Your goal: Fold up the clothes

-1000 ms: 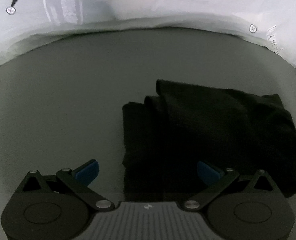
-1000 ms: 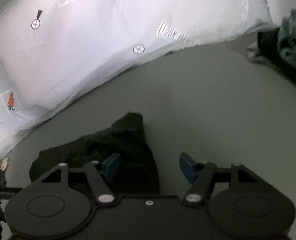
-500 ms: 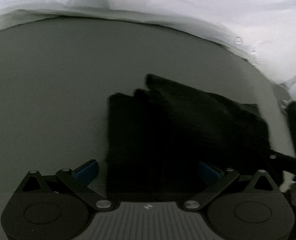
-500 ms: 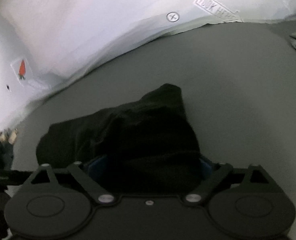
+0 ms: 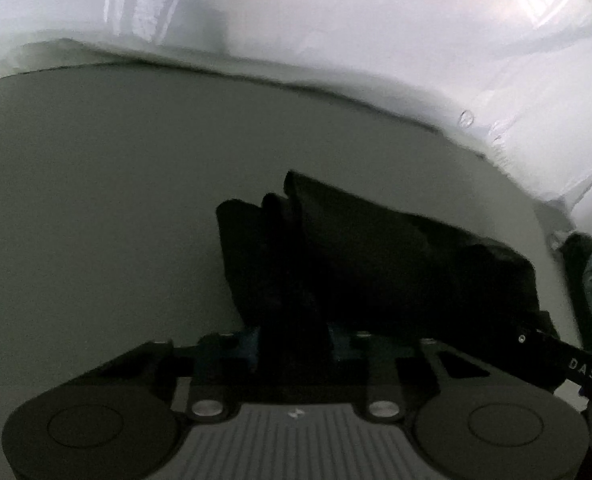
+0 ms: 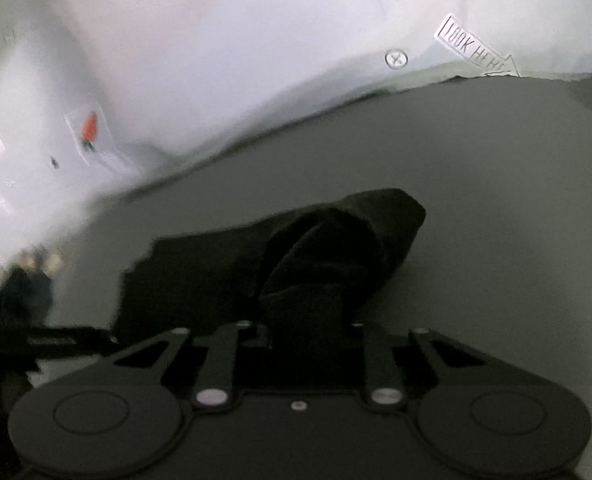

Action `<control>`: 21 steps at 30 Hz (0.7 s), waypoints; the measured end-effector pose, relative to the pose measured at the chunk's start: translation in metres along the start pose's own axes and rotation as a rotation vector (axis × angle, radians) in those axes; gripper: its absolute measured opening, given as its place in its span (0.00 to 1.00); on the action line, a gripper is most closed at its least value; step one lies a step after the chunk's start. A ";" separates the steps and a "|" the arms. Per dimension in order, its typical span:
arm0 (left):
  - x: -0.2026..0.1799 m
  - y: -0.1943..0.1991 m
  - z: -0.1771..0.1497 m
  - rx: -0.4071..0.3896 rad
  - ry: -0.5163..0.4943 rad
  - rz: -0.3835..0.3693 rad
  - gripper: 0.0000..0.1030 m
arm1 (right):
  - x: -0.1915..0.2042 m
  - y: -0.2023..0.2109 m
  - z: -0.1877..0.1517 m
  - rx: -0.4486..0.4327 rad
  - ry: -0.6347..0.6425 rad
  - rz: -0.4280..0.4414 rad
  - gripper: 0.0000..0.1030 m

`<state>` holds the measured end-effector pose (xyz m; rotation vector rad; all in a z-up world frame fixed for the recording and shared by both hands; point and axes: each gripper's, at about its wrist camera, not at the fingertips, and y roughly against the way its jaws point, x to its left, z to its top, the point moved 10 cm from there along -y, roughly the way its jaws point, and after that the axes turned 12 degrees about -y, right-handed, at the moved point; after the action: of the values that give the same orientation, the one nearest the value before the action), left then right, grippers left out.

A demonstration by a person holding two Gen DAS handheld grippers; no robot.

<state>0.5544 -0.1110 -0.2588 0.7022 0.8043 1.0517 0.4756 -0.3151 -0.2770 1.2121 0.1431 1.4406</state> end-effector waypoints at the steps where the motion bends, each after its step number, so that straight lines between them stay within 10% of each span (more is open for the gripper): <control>1: -0.004 0.010 0.001 -0.021 -0.009 -0.016 0.27 | 0.004 0.008 -0.001 -0.004 -0.031 0.026 0.20; 21: -0.150 0.134 -0.031 -0.186 -0.330 -0.396 0.26 | 0.018 0.214 -0.055 -0.346 -0.188 -0.048 0.20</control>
<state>0.4244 -0.2018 -0.1315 0.5125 0.5222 0.6208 0.2994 -0.3366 -0.1447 1.0419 -0.1984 1.2416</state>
